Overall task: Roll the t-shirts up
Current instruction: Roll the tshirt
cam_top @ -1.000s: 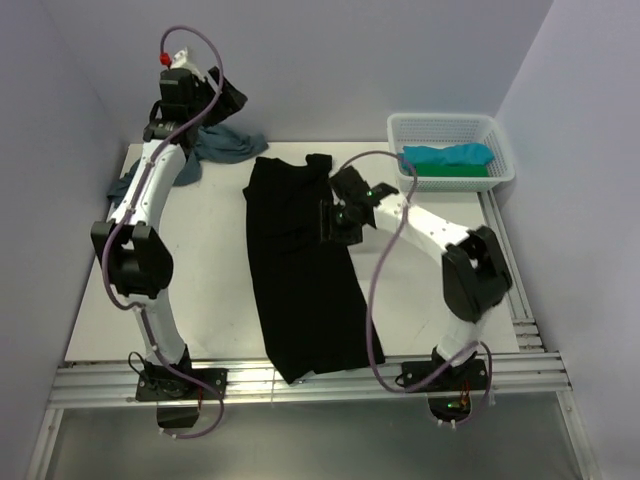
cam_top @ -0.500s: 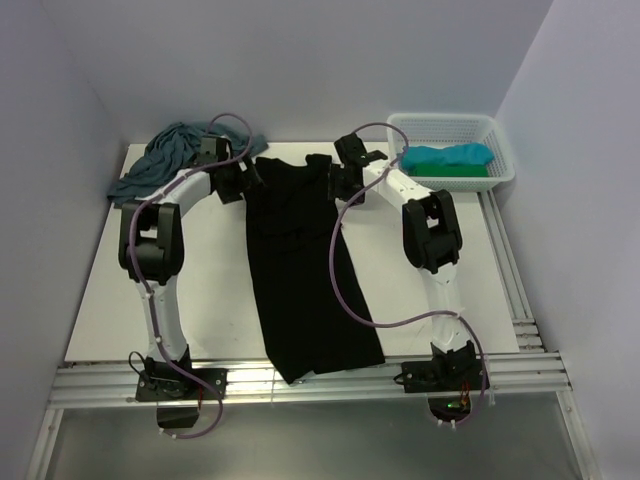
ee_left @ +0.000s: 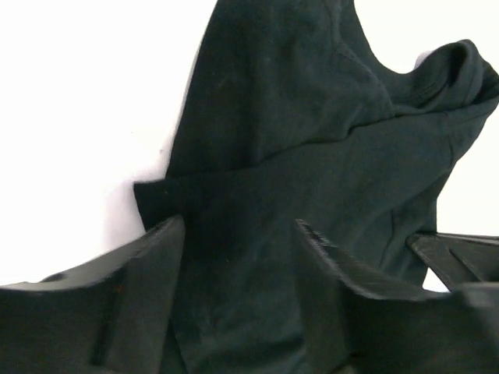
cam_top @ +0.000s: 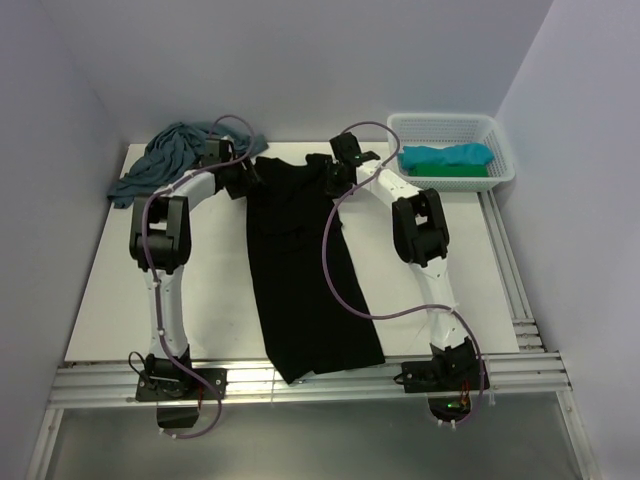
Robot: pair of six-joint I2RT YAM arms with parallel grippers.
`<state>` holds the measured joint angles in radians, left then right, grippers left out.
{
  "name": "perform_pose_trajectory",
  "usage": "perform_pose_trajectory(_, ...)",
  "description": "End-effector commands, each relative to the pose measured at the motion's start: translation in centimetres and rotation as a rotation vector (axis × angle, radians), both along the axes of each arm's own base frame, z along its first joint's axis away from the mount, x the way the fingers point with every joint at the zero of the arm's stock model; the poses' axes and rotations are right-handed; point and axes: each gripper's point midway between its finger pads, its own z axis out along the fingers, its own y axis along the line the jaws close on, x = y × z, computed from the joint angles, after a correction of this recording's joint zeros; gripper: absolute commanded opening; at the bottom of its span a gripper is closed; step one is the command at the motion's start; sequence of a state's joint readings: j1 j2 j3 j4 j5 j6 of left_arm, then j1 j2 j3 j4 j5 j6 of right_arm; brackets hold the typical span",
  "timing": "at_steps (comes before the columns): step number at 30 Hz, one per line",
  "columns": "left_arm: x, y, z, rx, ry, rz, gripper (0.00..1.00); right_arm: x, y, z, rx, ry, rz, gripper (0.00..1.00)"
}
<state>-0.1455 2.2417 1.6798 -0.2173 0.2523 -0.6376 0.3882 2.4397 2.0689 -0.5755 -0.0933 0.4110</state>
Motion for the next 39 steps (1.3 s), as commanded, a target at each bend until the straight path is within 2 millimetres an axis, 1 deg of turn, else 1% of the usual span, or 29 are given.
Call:
perform_pose_trajectory(1,1.0,-0.3,-1.1,-0.005,0.001,-0.007,0.61,1.3,0.0,1.0,0.042,-0.022,-0.046,0.12)
perform_pose_trajectory(3,1.2,-0.6,-1.6,-0.018,0.006,-0.019,0.51,1.1,-0.5,0.6,0.057,0.002,-0.08,0.0)
perform_pose_trajectory(5,1.3,-1.3,-2.1,-0.05,0.012,-0.047,0.34,0.7,-1.7,0.3,0.057,0.025,-0.131,0.0)
perform_pose_trajectory(6,1.4,-1.7,-2.1,-0.063,0.007,-0.057,0.3,0.4,-2.2,0.1,0.055,0.034,-0.146,0.0)
perform_pose_trajectory(7,1.2,-2.0,-2.6,-0.069,0.016,-0.065,0.25,0.4,-2.5,1.0,0.063,0.017,-0.159,0.0)
perform_pose_trajectory(8,1.0,-2.2,-2.6,-0.072,0.019,-0.073,0.19,-0.7,-3.8,-0.1,0.037,0.05,-0.195,0.0)
perform_pose_trajectory(9,0.8,-2.4,-2.7,-0.068,0.025,-0.081,0.17,-1.1,-4.2,-0.1,0.034,0.053,-0.205,0.0)
perform_pose_trajectory(10,0.2,-2.9,-2.9,-0.059,0.033,-0.091,0.16,-1.2,-4.4,1.1,0.045,0.028,-0.209,0.0)
perform_pose_trajectory(11,-0.1,-3.0,-2.9,-0.048,0.037,-0.097,0.11,-2.6,-5.1,-0.1,0.026,0.061,-0.214,0.0)
perform_pose_trajectory(13,-1.2,-3.0,-3.3,-0.011,0.063,-0.084,0.09,-3.2,-5.7,0.7,0.021,0.047,-0.222,0.0)
perform_pose_trajectory(14,-1.6,-2.9,-3.4,-0.004,0.07,-0.074,0.08,-4.0,-6.0,0.1,0.01,0.064,-0.221,0.0)
perform_pose_trajectory(17,-2.5,-2.2,-3.6,0.015,0.091,-0.037,0.1,-5.1,-6.7,0.3,-0.008,0.069,-0.227,0.0)
perform_pose_trajectory(20,-2.0,-2.3,-4.0,0.024,0.103,-0.046,0.11,-4.6,-6.9,1.1,-0.019,0.047,-0.234,0.0)
perform_pose_trajectory(21,-1.0,-2.6,-3.4,0.021,0.081,-0.051,0.11,-4.4,-7.2,0.5,-0.043,0.056,-0.243,0.0)
perform_pose_trajectory(22,-0.8,-2.6,-4.6,0.028,0.1,-0.051,0.11,-4.0,-7.4,0.4,-0.054,0.055,-0.251,0.0)
perform_pose_trajectory(24,-0.1,-2.7,-5.1,0.034,0.109,-0.053,0.11,-2.0,-7.2,1.6,-0.052,0.023,-0.268,0.0)
perform_pose_trajectory(25,1.2,-2.8,-5.2,0.035,0.095,-0.051,0.11,-1.9,-7.5,0.2,-0.071,0.06,-0.272,0.0)
perform_pose_trajectory(26,1.8,-2.7,-5.4,0.04,0.09,-0.047,0.12,-0.2,-7.2,1.6,-0.056,0.02,-0.284,0.0)
perform_pose_trajectory(27,2.9,-2.7,-5.6,0.04,0.085,-0.04,0.12,0.0,-7.5,0.2,-0.069,0.048,-0.295,0.0)
perform_pose_trajectory(29,4.1,-2.5,-5.9,0.026,0.08,-0.03,0.12,2.2,-7.7,1.3,-0.036,0.011,-0.322,0.0)
perform_pose_trajectory(30,5.4,-2.5,-4.9,0.009,0.048,-0.024,0.13,2.8,-7.8,0.4,-0.029,0.019,-0.331,0.0)
perform_pose_trajectory(31,5.8,-2.2,-6.3,-0.006,0.068,-0.009,0.13,3.4,-7.7,0.4,-0.008,0.014,-0.344,0.0)
perform_pose_trajectory(32,6.1,-2.3,-6.5,-0.028,0.068,-0.011,0.13,4.6,-8.1,1.1,0.024,-0.005,-0.358,0.01)
perform_pose_trajectory(33,7.1,-2.1,-6.3,-0.047,0.047,-0.007,0.14,5.1,-8.0,0.3,0.04,0.001,-0.364,0.03)
perform_pose_trajectory(34,7.5,-2.2,-6.0,-0.066,0.038,-0.003,0.16,5.8,-7.9,0.9,0.076,-0.01,-0.365,0.07)
perform_pose_trajectory(36,7.7,-2.5,-5.3,-0.096,0.017,-0.019,0.3,6.5,-8.0,1.5,0.128,-0.018,-0.346,0.27)
perform_pose_trajectory(37,8.2,-2.6,-3.5,-0.107,-0.024,-0.023,0.37,6.8,-8.1,2.1,0.131,-0.034,-0.338,0.33)
perform_pose_trajectory(38,8.2,-2.8,-2.6,-0.12,-0.041,-0.032,0.5,6.9,-8.2,2.6,0.136,-0.049,-0.332,0.4)
perform_pose_trajectory(39,8.0,-3.0,-0.9,-0.136,-0.06,-0.044,0.57,7.5,-8.1,4.5,0.149,-0.095,-0.325,0.45)
